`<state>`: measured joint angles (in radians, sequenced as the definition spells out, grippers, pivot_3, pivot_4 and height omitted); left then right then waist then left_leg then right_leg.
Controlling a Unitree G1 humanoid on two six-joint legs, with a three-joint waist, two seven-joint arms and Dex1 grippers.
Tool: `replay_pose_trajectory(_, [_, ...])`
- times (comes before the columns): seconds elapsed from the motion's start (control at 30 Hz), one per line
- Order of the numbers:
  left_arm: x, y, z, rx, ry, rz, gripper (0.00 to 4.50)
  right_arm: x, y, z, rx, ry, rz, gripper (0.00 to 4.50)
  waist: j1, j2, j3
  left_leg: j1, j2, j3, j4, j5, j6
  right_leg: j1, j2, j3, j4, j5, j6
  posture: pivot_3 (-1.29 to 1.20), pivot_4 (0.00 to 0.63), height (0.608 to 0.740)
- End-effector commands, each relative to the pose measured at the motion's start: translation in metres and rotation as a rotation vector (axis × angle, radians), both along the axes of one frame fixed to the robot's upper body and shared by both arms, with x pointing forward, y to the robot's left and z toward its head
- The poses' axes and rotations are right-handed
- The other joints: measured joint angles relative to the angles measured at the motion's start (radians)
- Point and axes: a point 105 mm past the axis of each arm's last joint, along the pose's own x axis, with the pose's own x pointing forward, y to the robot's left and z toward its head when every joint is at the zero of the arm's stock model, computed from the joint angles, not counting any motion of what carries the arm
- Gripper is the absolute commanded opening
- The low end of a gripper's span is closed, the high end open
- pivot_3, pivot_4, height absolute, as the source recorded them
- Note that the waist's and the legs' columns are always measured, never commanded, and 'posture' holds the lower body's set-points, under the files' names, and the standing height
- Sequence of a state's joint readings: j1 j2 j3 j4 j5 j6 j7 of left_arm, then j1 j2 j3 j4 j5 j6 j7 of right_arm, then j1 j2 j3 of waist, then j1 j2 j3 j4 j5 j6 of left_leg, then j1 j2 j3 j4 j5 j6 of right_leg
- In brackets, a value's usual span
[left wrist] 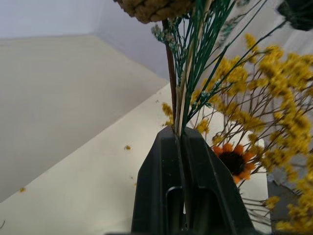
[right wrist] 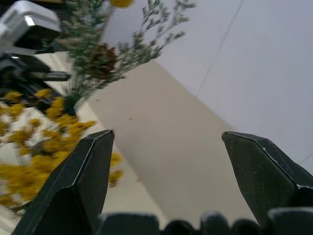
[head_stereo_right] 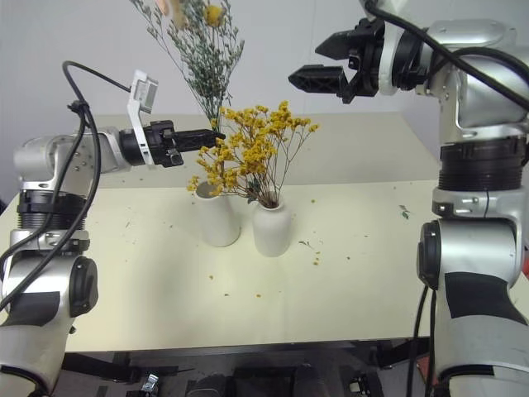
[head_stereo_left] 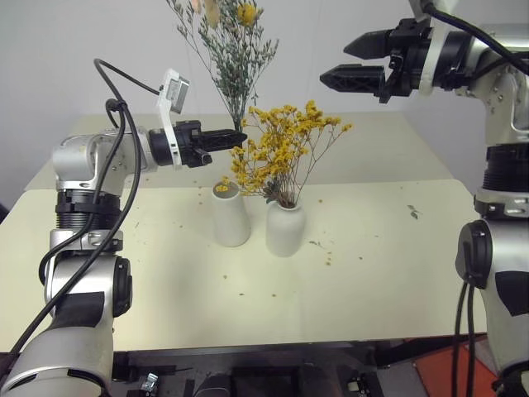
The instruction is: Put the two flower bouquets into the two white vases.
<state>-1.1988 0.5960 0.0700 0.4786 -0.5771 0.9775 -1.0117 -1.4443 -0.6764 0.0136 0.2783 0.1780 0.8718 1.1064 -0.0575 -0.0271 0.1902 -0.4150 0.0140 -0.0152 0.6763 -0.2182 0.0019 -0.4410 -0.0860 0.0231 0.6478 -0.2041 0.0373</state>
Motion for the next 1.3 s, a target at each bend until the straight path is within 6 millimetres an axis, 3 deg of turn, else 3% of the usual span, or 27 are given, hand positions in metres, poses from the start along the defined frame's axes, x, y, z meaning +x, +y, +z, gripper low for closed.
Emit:
replay_pose_trajectory(0.03, [0.003, -0.003, 0.011, 0.019, -0.09, -0.014, 0.02, -0.013, 0.006, 0.017, -0.008, -0.028, 0.005, 4.17, 0.001, 0.0, 0.0, 0.0, 0.0, 0.0, 0.0, 0.0, 0.0, 0.0, 0.0, 0.0, 0.0, 0.0, 0.0, 0.0, 0.15, 0.74])
replay_pose_trajectory(0.3, [0.008, 0.004, -0.009, 0.105, -0.122, 0.005, 0.02, -0.005, 0.034, 0.017, -0.097, -0.02, 0.08, 4.17, -0.002, 0.0, 0.0, 0.0, 0.0, 0.001, 0.0, 0.0, 0.0, 0.0, 0.0, 0.001, -0.001, 0.0, 0.0, 0.0, 0.15, 0.74])
replay_pose_trajectory(0.57, [0.014, 0.019, -0.012, 0.138, -0.153, 0.084, 0.02, 0.009, 0.063, 0.023, -0.164, -0.015, 0.128, 4.17, -0.004, 0.0, 0.0, 0.0, 0.0, 0.001, 0.0, 0.0, 0.0, -0.001, 0.0, 0.001, 0.0, 0.0, 0.0, 0.0, 0.15, 0.74])
replay_pose_trajectory(0.83, [0.011, 0.024, -0.012, 0.127, -0.149, 0.105, 0.02, 0.013, 0.083, 0.016, -0.203, 0.029, 0.174, 4.17, -0.005, 0.0, 0.0, -0.001, 0.0, 0.001, -0.001, 0.0, 0.0, -0.002, 0.0, 0.001, 0.0, 0.0, 0.0, 0.0, 0.15, 0.74])
replay_pose_trajectory(1.07, [0.006, 0.016, 0.002, 0.037, -0.165, 0.091, 0.02, 0.016, 0.084, 0.012, -0.201, 0.045, 0.175, 4.17, -0.003, 0.0, 0.0, -0.001, 0.0, 0.001, -0.001, 0.0, 0.0, -0.002, 0.0, 0.001, 0.0, 0.0, 0.0, 0.0, 0.15, 0.74])
replay_pose_trajectory(1.3, [0.004, 0.012, 0.003, 0.026, -0.167, 0.085, 0.02, 0.017, 0.083, 0.011, -0.2, 0.046, 0.168, 4.17, -0.005, 0.0, 0.0, -0.001, 0.0, 0.001, -0.001, 0.0, 0.0, -0.002, 0.0, 0.001, 0.0, 0.0, 0.0, 0.0, 0.15, 0.74])
